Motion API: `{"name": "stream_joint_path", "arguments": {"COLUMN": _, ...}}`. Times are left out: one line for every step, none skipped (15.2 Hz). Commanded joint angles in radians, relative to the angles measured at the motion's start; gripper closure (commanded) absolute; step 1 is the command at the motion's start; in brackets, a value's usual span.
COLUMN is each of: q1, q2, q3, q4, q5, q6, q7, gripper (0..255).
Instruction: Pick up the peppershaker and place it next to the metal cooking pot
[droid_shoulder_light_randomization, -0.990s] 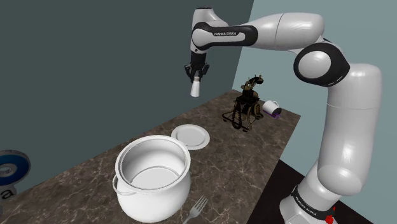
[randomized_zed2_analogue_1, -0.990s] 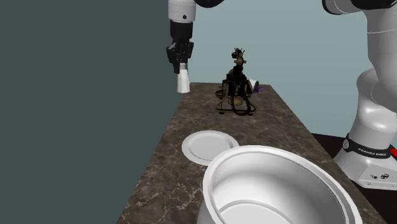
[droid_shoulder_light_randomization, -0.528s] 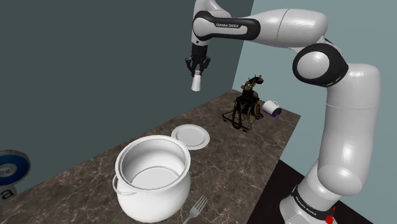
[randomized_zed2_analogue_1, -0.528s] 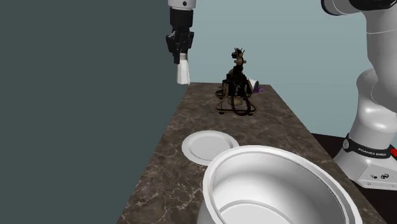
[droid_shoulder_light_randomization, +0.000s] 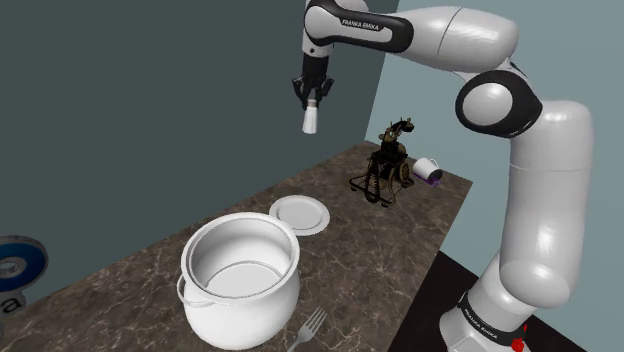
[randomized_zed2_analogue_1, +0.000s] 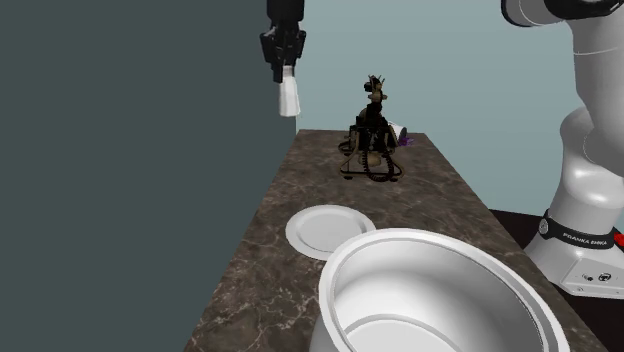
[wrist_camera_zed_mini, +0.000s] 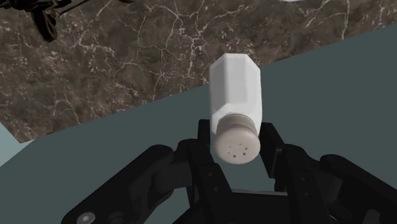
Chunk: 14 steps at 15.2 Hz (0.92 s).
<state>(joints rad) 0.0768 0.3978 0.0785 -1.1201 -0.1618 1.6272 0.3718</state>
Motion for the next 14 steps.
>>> {"name": "stream_joint_path", "arguments": {"q1": 0.005, "q2": -0.085, "q3": 0.006, "q4": -0.124, "q5": 0.003, "q6": 0.037, "q7": 0.019, "gripper": 255}}
{"name": "stream_joint_path", "arguments": {"q1": 0.009, "q2": -0.131, "q3": 0.010, "q4": -0.191, "q5": 0.004, "q6": 0.056, "q7": 0.031, "gripper": 255}}
{"name": "stream_joint_path", "arguments": {"q1": 0.013, "q2": -0.176, "q3": 0.014, "q4": -0.253, "q5": 0.006, "q6": 0.072, "q7": 0.043, "gripper": 255}}
{"name": "stream_joint_path", "arguments": {"q1": 0.018, "q2": -0.218, "q3": 0.018, "q4": -0.310, "q5": 0.007, "q6": 0.086, "q7": 0.054, "gripper": 255}}
{"name": "stream_joint_path", "arguments": {"q1": 0.022, "q2": -0.258, "q3": 0.022, "q4": -0.363, "q5": 0.009, "q6": 0.098, "q7": 0.066, "gripper": 255}}
{"name": "stream_joint_path", "arguments": {"q1": 0.027, "q2": -0.297, "q3": 0.027, "q4": -0.413, "q5": 0.011, "q6": 0.108, "q7": 0.078, "gripper": 255}}
{"name": "stream_joint_path", "arguments": {"q1": 0.032, "q2": -0.334, "q3": 0.032, "q4": -0.461, "q5": 0.014, "q6": 0.117, "q7": 0.089, "gripper": 255}}
{"name": "stream_joint_path", "arguments": {"q1": 0.037, "q2": -0.371, "q3": 0.037, "q4": -0.506, "q5": 0.017, "q6": 0.124, "q7": 0.101, "gripper": 255}}
{"name": "stream_joint_path", "arguments": {"q1": 0.043, "q2": -0.406, "q3": 0.042, "q4": -0.549, "q5": 0.019, "q6": 0.130, "q7": 0.112, "gripper": 255}}
{"name": "stream_joint_path", "arguments": {"q1": 0.048, "q2": -0.441, "q3": 0.048, "q4": -0.589, "q5": 0.023, "q6": 0.134, "q7": 0.124, "gripper": 255}}
{"name": "stream_joint_path", "arguments": {"q1": 0.054, "q2": -0.475, "q3": 0.054, "q4": -0.628, "q5": 0.026, "q6": 0.138, "q7": 0.135, "gripper": 255}}
{"name": "stream_joint_path", "arguments": {"q1": 0.060, "q2": -0.508, "q3": 0.060, "q4": -0.665, "q5": 0.030, "q6": 0.140, "q7": 0.147, "gripper": 255}}
{"name": "stream_joint_path", "arguments": {"q1": 0.066, "q2": -0.541, "q3": 0.066, "q4": -0.700, "q5": 0.035, "q6": 0.141, "q7": 0.158, "gripper": 255}}
{"name": "stream_joint_path", "arguments": {"q1": 0.072, "q2": -0.573, "q3": 0.073, "q4": -0.734, "q5": 0.039, "q6": 0.142, "q7": 0.170, "gripper": 255}}
